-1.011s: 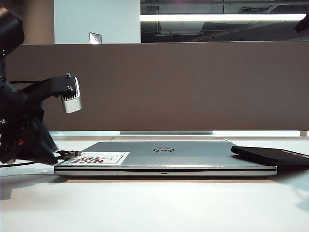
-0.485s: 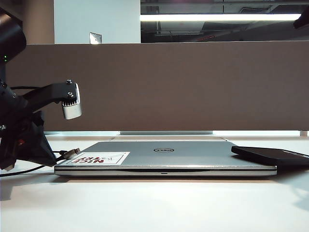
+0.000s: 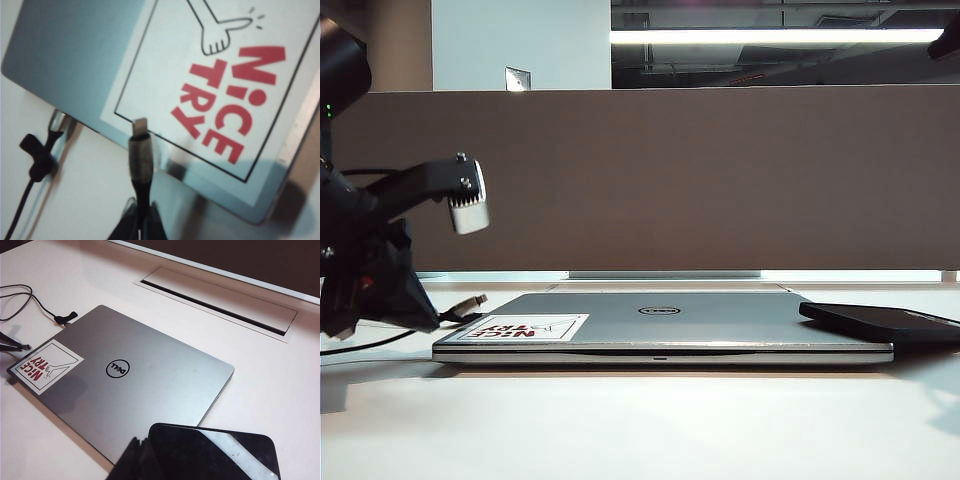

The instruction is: Pick up the charging cable and the phone, plug the charging cable into the charging port on the phone, and finally place them back on the table.

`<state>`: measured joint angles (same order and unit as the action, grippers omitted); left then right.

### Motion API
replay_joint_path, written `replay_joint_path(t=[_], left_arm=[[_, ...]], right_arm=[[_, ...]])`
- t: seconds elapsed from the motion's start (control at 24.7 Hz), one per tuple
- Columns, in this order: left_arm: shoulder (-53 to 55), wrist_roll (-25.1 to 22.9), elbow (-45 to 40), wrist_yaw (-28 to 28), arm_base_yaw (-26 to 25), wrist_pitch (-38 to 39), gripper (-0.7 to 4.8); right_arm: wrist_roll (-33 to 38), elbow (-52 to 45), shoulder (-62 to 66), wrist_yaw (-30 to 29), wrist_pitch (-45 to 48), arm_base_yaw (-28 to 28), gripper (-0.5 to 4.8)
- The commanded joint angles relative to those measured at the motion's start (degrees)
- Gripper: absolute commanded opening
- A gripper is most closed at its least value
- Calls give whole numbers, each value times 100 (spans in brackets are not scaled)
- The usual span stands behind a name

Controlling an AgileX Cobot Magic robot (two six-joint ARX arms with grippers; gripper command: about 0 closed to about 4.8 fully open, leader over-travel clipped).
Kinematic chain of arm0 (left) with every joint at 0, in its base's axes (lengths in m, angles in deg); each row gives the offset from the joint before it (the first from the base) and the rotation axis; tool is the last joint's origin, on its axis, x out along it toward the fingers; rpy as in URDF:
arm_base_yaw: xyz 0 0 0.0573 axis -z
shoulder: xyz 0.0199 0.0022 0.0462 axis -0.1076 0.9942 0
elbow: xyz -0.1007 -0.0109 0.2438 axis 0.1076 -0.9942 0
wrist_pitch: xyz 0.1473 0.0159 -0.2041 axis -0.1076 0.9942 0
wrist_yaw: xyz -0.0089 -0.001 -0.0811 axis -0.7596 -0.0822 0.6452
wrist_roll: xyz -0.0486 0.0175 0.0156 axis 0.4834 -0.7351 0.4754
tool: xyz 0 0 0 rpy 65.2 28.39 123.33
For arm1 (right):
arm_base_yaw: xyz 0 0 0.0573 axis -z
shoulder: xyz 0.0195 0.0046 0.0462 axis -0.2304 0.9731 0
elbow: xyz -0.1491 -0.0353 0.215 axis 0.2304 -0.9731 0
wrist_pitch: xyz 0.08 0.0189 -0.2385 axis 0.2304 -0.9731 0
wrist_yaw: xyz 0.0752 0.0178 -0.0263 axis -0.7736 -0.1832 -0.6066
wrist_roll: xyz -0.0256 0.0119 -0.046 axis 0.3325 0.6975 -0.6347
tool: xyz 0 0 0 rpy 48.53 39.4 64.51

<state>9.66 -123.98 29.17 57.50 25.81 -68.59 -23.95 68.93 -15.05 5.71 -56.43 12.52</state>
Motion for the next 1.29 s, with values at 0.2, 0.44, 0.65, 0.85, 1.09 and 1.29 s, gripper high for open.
replay_joint_path(t=[0.2, 0.44, 0.65, 0.85, 1.09, 1.29], left_arm=[[-444, 450, 46, 39, -4, -28, -8], [-1010, 1611, 46, 44, 2, -28, -8], [-1320, 2341, 46, 46, 35, -37, -8], [-1416, 2896, 46, 46, 835, -238, -8], [-1416, 4468, 46, 46, 1652, -1058, -8], [-1416, 5204, 46, 46, 2140, -1408, -8]], right_arm=[[87, 24, -11, -37, 101, 4, -2], [195, 24, -7, -35, 103, 4, -2], [199, 24, -7, -37, 103, 2, -2], [308, 24, -7, -33, 107, 4, -2], [918, 24, -7, 162, 107, 4, -2], [1453, 22, 17, 704, 72, 7, -2]])
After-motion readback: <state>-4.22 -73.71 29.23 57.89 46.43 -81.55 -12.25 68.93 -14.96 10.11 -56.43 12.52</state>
